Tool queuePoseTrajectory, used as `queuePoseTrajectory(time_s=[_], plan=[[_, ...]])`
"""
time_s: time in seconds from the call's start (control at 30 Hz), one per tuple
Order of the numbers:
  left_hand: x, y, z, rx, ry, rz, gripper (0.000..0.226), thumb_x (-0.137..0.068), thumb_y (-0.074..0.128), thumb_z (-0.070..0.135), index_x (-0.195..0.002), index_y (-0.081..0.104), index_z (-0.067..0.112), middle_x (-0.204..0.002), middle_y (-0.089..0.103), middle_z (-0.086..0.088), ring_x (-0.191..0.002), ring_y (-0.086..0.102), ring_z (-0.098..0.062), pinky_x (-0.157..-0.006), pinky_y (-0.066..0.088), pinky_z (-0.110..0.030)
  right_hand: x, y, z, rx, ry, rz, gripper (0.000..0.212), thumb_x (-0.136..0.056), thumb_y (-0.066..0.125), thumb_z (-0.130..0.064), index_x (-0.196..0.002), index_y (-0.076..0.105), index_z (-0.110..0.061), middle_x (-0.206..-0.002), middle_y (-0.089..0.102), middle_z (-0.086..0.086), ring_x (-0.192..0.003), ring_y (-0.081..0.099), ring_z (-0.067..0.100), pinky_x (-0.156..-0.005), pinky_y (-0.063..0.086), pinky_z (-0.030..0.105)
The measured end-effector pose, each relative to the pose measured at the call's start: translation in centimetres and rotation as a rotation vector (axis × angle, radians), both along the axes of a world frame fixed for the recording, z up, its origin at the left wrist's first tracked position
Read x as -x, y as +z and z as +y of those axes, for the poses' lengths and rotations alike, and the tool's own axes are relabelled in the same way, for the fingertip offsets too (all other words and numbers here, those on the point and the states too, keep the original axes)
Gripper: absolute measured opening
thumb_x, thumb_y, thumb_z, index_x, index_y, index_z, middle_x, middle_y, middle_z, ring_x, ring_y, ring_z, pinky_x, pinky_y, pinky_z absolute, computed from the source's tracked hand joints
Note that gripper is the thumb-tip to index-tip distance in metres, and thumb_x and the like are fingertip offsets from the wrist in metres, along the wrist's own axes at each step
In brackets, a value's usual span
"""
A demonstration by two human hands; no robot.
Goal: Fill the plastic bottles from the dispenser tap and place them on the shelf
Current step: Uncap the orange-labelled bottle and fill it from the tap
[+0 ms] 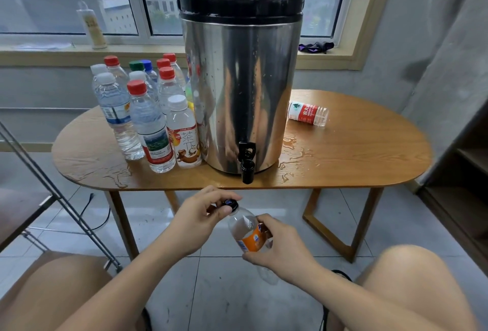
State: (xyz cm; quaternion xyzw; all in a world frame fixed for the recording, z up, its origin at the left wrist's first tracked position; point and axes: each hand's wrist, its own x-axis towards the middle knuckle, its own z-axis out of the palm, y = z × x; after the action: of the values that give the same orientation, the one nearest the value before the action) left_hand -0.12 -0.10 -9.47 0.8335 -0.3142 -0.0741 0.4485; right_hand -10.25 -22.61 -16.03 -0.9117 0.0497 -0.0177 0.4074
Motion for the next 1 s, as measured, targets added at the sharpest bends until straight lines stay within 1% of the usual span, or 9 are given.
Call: queuePoseTrajectory(time_s=[0.13,0.27,0.4,0.5,0.63,0.73,0.8,0.9,1.0], plan=[[-0.1,-0.1,-0.3,-0.044,0.08,-0.01,0.024,-0.104,0.072,0.023,-0.12,0.073,0.041,-0.113,0.066,0.024,-0.109,0.064,0.002,-0.092,0.053,-0.017,-0.1,-0.4,0.0,0.067,-0.014,-0.028,0.075,-0.069,0.084,-0.063,-0.135,0.054,-0.046,-0.121,0.06,-0.024,-0.112,0.06,0.004,-0.093,0.059,0.031],[0.0,-0.3,-0.8,-0.135,0.183,-0.037,0.002,-0.103,0.072,0.039,-0.103,0.07,0.039,-0.101,0.068,0.017,-0.095,0.066,-0.003,-0.081,0.053,-0.023,-0.2,-0.6,0.1,0.168,-0.026,-0.051,0.075,-0.072,0.084,-0.062,-0.138,0.051,-0.046,-0.12,0.057,-0.023,-0.11,0.059,0.007,-0.093,0.058,0.031],[0.2,-0.2,-1.1,-0.297,0.287,-0.123,0.052,-0.091,0.052,0.079,-0.083,0.064,0.029,-0.077,0.066,0.007,-0.075,0.063,-0.012,-0.063,0.05,-0.028,-0.2,-0.3,0.1,0.244,-0.026,-0.065,0.076,-0.076,0.085,-0.06,-0.141,0.048,-0.046,-0.122,0.055,-0.022,-0.113,0.056,0.006,-0.095,0.055,0.028],[0.0,-0.2,-1.1,-0.449,0.234,-0.148,0.074,-0.078,0.035,0.094,-0.091,0.064,0.027,-0.085,0.064,0.009,-0.08,0.06,-0.011,-0.063,0.044,-0.025,-0.4,-0.1,0.0,0.235,-0.027,-0.061,0.077,-0.075,0.086,-0.06,-0.141,0.049,-0.046,-0.123,0.056,-0.022,-0.113,0.057,0.005,-0.094,0.055,0.028],[0.0,-0.1,-0.2,-0.134,0.09,-0.073,0.059,-0.087,0.066,0.073,-0.138,0.062,0.045,-0.126,0.061,0.03,-0.121,0.059,0.005,-0.091,0.051,-0.019,-0.6,0.0,-0.3,0.215,-0.043,-0.065,0.077,-0.075,0.086,-0.061,-0.141,0.051,-0.044,-0.123,0.057,-0.023,-0.113,0.058,0.005,-0.096,0.056,0.029],[-0.3,-0.3,0.5,0.005,-0.002,-0.01,0.048,-0.097,0.08,0.031,-0.137,0.066,0.052,-0.134,0.065,0.032,-0.13,0.06,0.0,-0.1,0.057,-0.027,-0.8,0.0,-0.6,0.19,-0.051,-0.059,0.075,-0.075,0.088,-0.059,-0.14,0.052,-0.045,-0.123,0.058,-0.022,-0.113,0.058,0.007,-0.096,0.056,0.029],[-0.7,-0.4,0.9,-0.005,-0.011,0.01,0.047,-0.098,0.079,0.016,-0.13,0.073,0.05,-0.128,0.07,0.028,-0.127,0.063,-0.003,-0.101,0.058,-0.033,-0.9,0.0,-0.7,0.191,-0.053,-0.059,0.076,-0.075,0.089,-0.058,-0.14,0.051,-0.046,-0.124,0.057,-0.022,-0.113,0.058,0.007,-0.096,0.056,0.029],[-0.8,-0.3,0.9,-0.013,0.038,0.007,0.039,-0.094,0.083,0.022,-0.122,0.077,0.049,-0.118,0.072,0.026,-0.116,0.067,-0.005,-0.093,0.059,-0.035,-0.9,-0.1,-0.5,0.19,-0.043,-0.058,0.077,-0.074,0.089,-0.057,-0.14,0.051,-0.046,-0.124,0.057,-0.022,-0.113,0.058,0.007,-0.096,0.056,0.028],[-0.8,0.1,0.4,0.004,0.142,0.008,0.029,-0.08,0.084,0.052,-0.107,0.08,0.043,-0.101,0.074,0.023,-0.098,0.068,-0.005,-0.079,0.057,-0.029,-1.0,-0.2,-0.3,0.187,-0.04,-0.063,0.077,-0.075,0.089,-0.057,-0.14,0.05,-0.046,-0.124,0.057,-0.022,-0.113,0.058,0.007,-0.096,0.057,0.028]])
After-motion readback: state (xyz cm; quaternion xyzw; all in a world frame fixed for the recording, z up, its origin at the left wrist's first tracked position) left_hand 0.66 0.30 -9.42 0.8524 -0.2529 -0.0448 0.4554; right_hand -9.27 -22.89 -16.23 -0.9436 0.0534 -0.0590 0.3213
